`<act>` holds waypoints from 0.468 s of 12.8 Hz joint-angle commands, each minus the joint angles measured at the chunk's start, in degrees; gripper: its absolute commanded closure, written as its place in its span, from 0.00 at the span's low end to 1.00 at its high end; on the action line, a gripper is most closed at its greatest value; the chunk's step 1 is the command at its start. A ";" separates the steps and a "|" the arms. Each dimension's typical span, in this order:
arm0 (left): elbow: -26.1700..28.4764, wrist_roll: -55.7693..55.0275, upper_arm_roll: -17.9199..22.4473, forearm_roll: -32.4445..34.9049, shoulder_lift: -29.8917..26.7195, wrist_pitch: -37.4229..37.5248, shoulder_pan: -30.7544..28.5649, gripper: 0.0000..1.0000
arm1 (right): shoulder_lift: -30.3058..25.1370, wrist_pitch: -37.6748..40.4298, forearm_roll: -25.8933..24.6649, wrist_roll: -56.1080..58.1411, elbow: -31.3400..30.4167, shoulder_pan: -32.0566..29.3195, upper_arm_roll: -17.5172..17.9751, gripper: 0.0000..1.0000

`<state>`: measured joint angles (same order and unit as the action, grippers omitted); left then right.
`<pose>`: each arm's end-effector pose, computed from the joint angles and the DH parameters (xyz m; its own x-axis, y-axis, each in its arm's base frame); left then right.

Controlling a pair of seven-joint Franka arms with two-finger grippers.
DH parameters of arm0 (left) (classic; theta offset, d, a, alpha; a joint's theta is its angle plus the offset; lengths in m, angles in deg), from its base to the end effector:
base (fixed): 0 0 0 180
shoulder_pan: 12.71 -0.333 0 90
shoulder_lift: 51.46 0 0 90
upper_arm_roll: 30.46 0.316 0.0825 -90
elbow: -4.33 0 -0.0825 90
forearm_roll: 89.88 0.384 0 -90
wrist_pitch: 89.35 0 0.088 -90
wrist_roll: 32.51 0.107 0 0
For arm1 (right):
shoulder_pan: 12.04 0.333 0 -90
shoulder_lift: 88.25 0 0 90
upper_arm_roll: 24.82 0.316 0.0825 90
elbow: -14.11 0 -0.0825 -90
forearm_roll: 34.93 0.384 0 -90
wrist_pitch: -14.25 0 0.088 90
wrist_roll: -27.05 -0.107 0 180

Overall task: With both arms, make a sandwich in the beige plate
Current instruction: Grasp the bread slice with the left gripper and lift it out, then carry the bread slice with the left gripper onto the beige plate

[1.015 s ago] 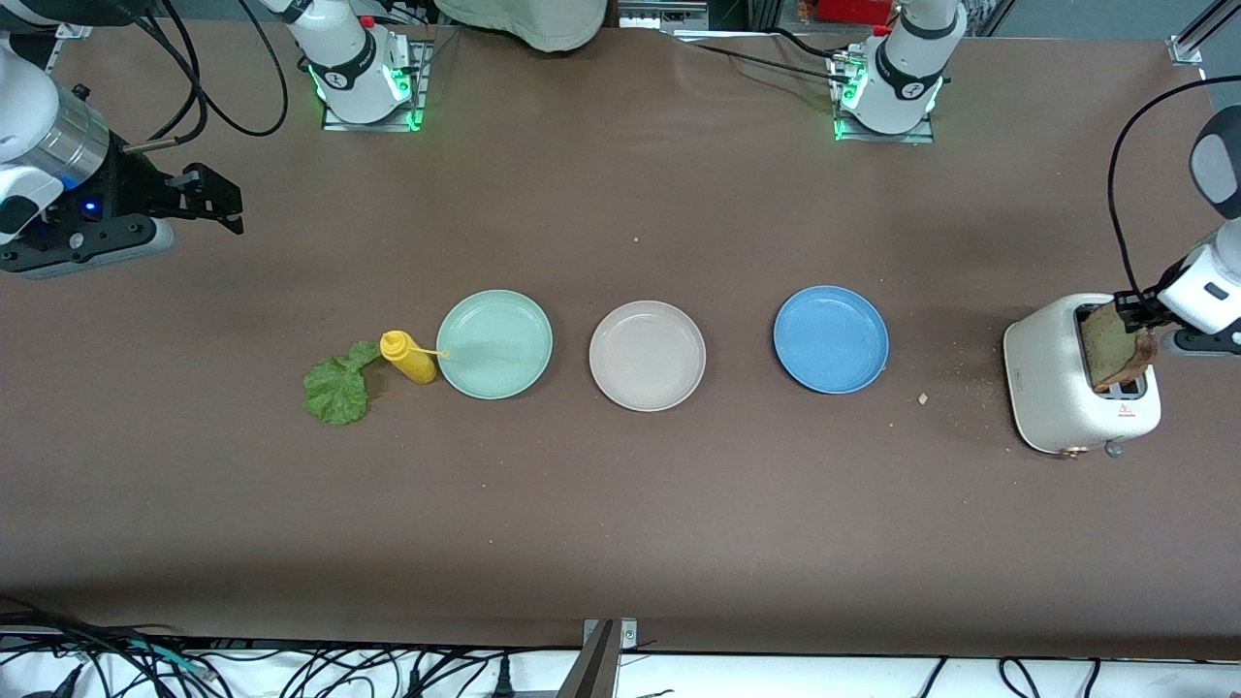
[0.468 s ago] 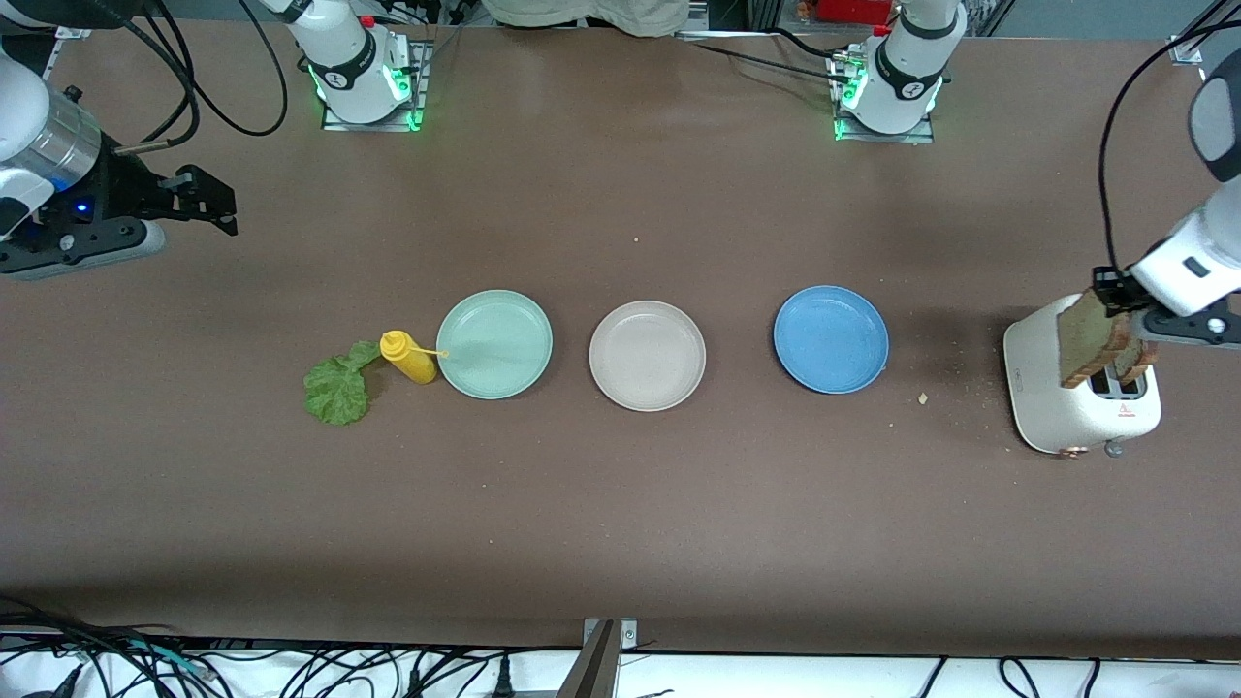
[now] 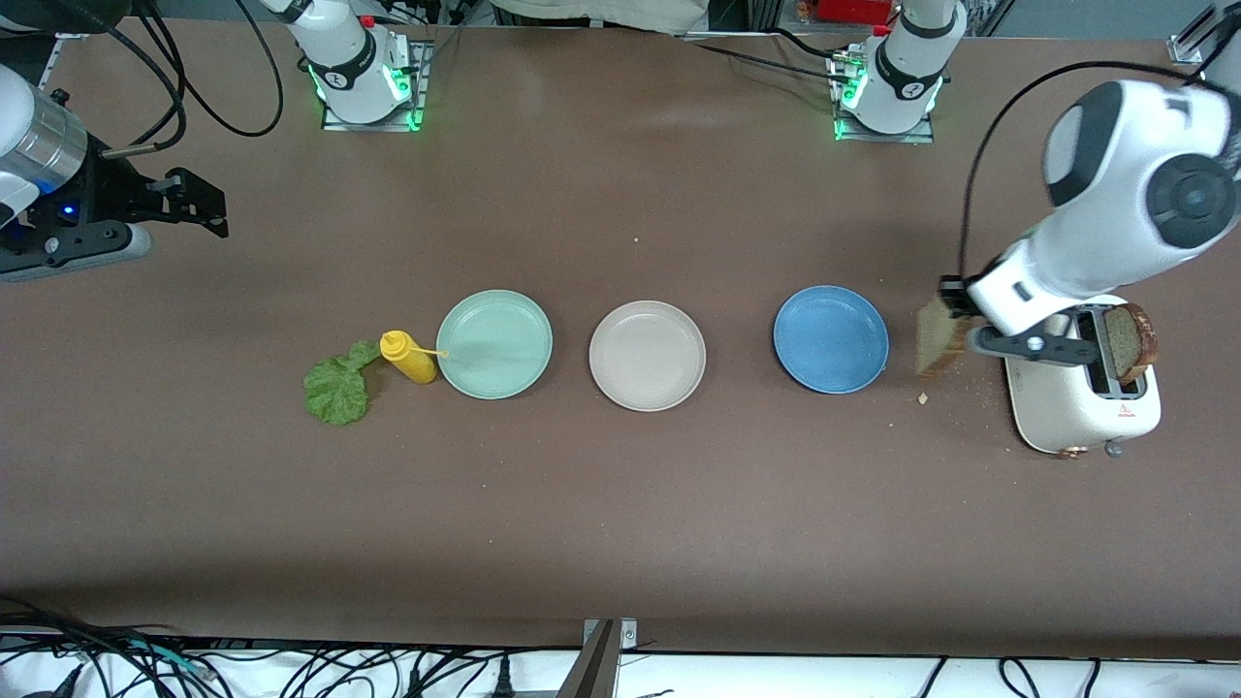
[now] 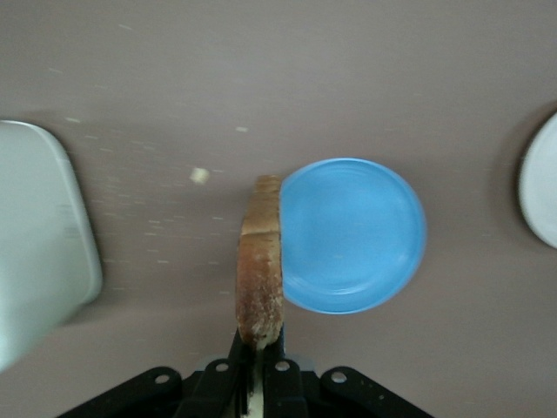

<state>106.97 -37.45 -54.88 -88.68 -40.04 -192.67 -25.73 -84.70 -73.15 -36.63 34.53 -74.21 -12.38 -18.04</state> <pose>0.5836 -0.1029 0.4335 0.9775 -0.1209 -0.1731 -0.1142 -0.9923 0.0479 0.5647 0.0583 0.5999 0.9677 0.2392 -0.0797 0.2409 -0.9705 0.0121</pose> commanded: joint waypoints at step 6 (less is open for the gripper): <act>-12.11 -3.85 -0.01 -26.82 15.38 -2.12 5.45 1.00 | 0.14 0.39 0.99 0.08 0.61 -0.10 -0.19 0.00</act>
<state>98.38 -40.99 -54.94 -109.88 -29.01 -193.34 -22.11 -84.62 -73.14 -36.62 34.53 -74.21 -12.41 -18.07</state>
